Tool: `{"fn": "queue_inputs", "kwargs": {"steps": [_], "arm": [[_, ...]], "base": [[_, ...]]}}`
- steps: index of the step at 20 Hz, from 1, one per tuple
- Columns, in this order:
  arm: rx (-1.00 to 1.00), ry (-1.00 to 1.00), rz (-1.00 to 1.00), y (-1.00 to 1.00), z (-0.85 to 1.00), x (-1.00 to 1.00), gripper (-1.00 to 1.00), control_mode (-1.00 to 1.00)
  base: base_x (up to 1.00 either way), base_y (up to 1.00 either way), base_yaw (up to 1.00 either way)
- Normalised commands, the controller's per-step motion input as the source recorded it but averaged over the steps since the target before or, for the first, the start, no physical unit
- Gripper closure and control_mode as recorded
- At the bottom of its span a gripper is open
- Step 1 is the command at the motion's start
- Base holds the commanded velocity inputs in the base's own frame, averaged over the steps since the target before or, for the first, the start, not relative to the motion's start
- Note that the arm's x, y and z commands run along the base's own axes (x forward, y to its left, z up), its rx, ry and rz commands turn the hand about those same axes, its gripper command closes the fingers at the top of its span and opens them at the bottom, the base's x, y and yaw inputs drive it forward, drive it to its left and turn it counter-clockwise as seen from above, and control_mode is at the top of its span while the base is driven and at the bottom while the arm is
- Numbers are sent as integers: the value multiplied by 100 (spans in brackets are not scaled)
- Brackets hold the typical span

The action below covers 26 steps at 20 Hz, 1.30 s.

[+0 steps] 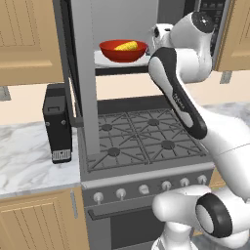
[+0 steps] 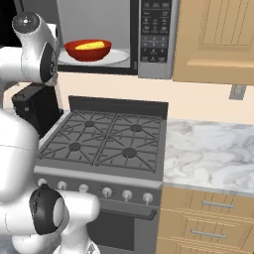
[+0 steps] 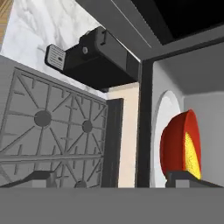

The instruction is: Pick the corn from the sink and place it in the bowl. Then pick the bowl and place it in the microwave. Then close the microwave door and press the start button.

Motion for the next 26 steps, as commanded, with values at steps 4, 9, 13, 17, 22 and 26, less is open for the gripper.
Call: {"fn": "queue_inputs", "kwargs": {"steps": [4, 9, 13, 17, 22, 26], "arm": [[19, 0, 9, -4, 19, -100, -100, -100], [15, -2, 13, -15, 27, -100, -100, -100], [13, 0, 15, -9, 14, -100, -100, -100], [8, 0, 20, -1, 2, -100, -100, -100], [4, -4, 27, 0, 0, -100, -100, -100], [1, -5, 31, 0, 6, -100, -100, -100]], "base": [[0, 0, 0], [0, 0, 0], [0, 0, 0], [0, 0, 0], [0, 0, 0], [0, 0, 0]]}}
